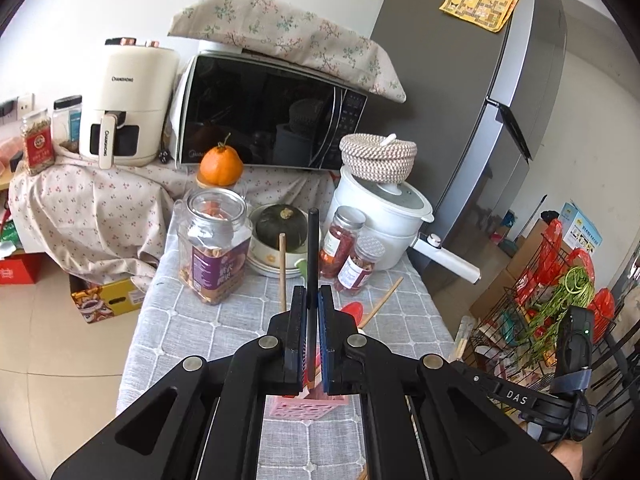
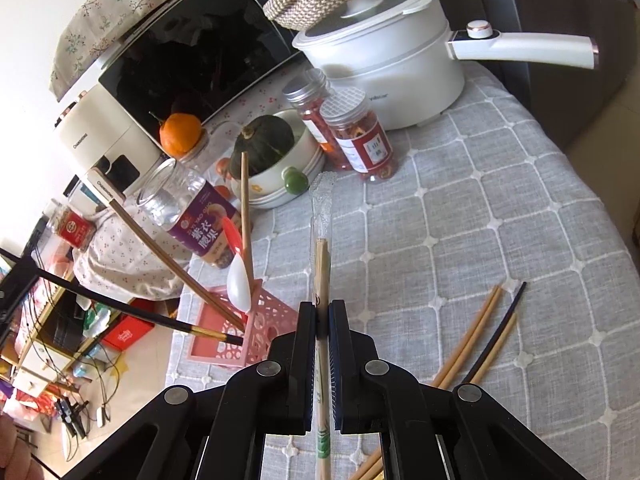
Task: Organize utensils
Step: 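Insert the black chopstick into the pink basket with the left tool while the right tool lifts the paper-wrapped chopstick, then lower the paper-wrapped chopstick into the pink basket and open the right tool, then grasp a plain wooden chopstick from the pile with the left tool, then lift the wooden chopstick with the left tool while the right tool grasps another wooden chopstick, then insert the left tool's wooden chopstick into the pink basket while the right tool lifts its chopstick, then lower the right tool's wooden chopstick into the pink basket and open it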
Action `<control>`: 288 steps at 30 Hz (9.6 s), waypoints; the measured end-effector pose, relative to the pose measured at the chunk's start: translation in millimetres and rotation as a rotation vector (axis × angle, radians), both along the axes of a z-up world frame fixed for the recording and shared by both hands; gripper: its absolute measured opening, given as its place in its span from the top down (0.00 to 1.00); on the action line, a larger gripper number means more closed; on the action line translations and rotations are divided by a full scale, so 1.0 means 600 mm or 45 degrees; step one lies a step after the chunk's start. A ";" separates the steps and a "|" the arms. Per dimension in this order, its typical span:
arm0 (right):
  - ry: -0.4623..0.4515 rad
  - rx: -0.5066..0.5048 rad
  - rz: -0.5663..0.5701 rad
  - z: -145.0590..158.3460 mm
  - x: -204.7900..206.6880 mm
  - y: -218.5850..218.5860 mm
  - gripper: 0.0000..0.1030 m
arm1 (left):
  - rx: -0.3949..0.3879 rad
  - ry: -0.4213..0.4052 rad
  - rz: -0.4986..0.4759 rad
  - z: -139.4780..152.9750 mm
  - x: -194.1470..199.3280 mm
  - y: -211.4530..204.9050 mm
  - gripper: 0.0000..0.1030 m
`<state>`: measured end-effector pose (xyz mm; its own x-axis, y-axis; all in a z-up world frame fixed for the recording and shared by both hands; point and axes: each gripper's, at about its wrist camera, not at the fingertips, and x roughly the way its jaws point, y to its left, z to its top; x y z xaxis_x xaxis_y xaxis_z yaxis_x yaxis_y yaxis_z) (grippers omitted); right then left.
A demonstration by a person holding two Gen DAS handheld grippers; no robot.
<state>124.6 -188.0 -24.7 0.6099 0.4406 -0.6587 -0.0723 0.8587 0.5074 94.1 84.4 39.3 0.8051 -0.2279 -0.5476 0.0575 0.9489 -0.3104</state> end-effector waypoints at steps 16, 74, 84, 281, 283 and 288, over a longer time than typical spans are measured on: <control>-0.135 0.009 -0.002 0.027 -0.004 0.024 0.95 | 0.016 0.202 0.037 -0.094 0.094 -0.009 0.89; -0.504 -0.223 -0.070 0.094 -0.029 0.114 0.42 | 0.286 0.418 -0.096 -0.155 0.001 -0.022 0.39; -0.345 -0.341 -0.047 0.071 -0.056 0.039 0.29 | 0.332 0.422 -0.182 -0.156 -0.002 -0.102 0.32; -0.521 0.006 0.016 0.119 -0.059 0.018 0.94 | 0.070 0.129 0.023 -0.101 0.033 -0.015 0.47; -0.552 0.014 0.005 0.126 -0.060 0.025 0.94 | 0.097 0.155 0.031 -0.100 0.024 -0.004 0.46; -0.605 0.028 -0.028 0.132 -0.055 0.047 0.94 | 0.139 0.267 0.052 -0.112 0.011 0.020 0.44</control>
<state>91.7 -159.9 54.5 0.8509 0.4346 -0.2951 -0.2825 0.8522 0.4403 100.7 96.4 -28.0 0.6788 -0.1278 -0.7231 -0.0365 0.9776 -0.2071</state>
